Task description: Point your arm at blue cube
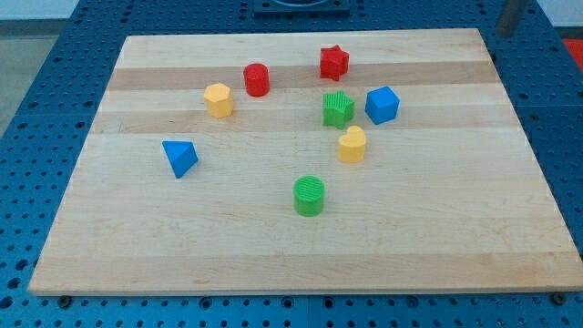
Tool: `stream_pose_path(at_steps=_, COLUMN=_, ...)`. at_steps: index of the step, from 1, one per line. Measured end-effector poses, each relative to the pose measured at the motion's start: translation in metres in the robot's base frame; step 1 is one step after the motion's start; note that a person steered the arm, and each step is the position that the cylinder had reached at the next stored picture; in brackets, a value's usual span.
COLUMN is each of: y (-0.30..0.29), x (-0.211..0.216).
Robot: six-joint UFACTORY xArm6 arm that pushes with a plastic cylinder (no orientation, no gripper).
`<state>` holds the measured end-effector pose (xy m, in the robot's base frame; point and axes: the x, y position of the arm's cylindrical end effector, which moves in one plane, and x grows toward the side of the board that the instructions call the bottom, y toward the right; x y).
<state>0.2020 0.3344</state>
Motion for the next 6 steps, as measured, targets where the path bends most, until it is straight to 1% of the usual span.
stream_pose_path(at_steps=1, y=0.0, x=0.0)
stream_pose_path(at_steps=2, y=-0.004, x=0.021)
stream_pose_path(at_steps=3, y=-0.024, x=0.084)
stream_pose_path(at_steps=4, y=-0.046, x=0.131)
stream_pose_path(at_steps=6, y=-0.113, x=0.153)
